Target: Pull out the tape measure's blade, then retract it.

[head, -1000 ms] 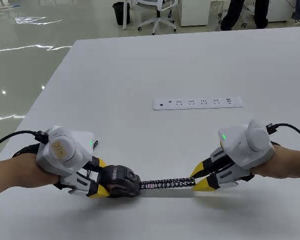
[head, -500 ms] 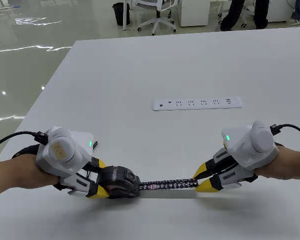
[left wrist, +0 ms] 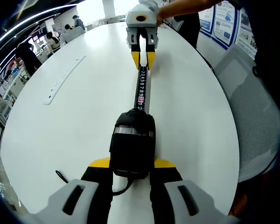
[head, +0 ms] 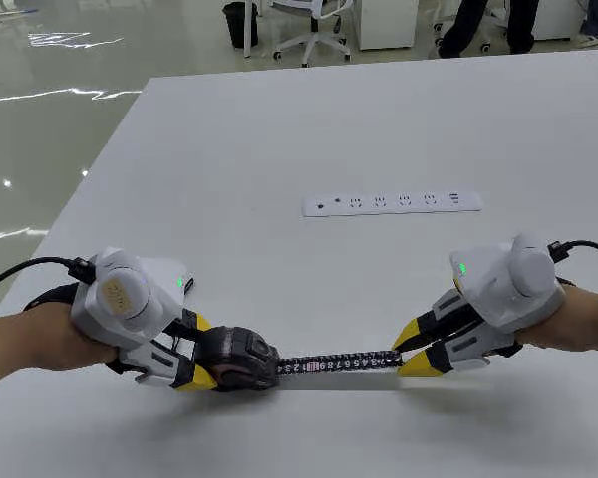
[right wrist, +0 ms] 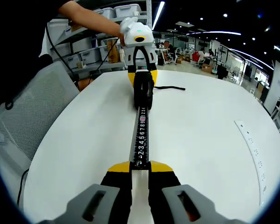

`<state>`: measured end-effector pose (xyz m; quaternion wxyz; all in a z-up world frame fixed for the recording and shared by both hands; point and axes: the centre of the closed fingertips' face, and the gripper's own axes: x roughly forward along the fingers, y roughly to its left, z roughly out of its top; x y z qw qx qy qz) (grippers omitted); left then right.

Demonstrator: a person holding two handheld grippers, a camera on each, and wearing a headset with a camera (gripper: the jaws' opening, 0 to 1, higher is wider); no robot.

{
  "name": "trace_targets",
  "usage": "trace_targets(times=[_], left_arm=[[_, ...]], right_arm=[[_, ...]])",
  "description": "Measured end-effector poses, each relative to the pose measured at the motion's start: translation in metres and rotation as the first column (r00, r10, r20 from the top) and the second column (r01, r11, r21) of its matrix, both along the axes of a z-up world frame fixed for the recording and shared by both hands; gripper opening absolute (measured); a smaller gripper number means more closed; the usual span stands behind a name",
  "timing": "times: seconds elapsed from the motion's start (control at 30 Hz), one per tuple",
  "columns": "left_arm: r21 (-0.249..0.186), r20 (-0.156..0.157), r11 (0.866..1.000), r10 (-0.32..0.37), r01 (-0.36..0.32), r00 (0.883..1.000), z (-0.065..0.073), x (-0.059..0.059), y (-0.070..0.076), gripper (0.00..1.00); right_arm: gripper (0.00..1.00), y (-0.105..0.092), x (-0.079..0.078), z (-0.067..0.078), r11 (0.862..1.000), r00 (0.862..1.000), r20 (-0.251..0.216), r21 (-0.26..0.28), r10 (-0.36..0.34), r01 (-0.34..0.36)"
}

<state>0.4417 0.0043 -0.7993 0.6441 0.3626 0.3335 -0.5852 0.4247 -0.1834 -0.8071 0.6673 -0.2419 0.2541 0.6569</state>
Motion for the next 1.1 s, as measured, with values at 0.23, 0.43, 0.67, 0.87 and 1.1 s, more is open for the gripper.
trace_targets(times=[0.23,0.43,0.67,0.87,1.1], left_arm=[[0.002,0.001,1.0,-0.001,0.001,1.0,0.0,-0.001,0.0,0.25],[0.002,0.002,1.0,0.0,0.0,1.0,0.001,-0.001,-0.001,0.25],[0.003,0.001,1.0,-0.001,0.001,1.0,0.0,0.0,0.0,0.25],[0.004,0.001,1.0,-0.001,0.001,1.0,-0.001,0.001,0.001,0.25],[0.004,0.0,1.0,-0.001,0.001,1.0,-0.001,0.001,0.001,0.25]], right_arm=[[0.11,-0.004,0.0,0.0,1.0,1.0,0.0,-0.003,-0.003,0.003],[0.11,-0.006,0.001,0.0,1.0,1.0,0.001,-0.005,-0.004,0.004],[0.11,-0.011,0.001,0.0,1.0,1.0,0.003,-0.009,-0.006,0.006],[0.11,-0.014,0.0,0.001,1.0,1.0,-0.002,-0.007,-0.009,0.009],[0.11,-0.014,-0.002,0.003,1.0,1.0,-0.004,-0.006,-0.007,0.007]])
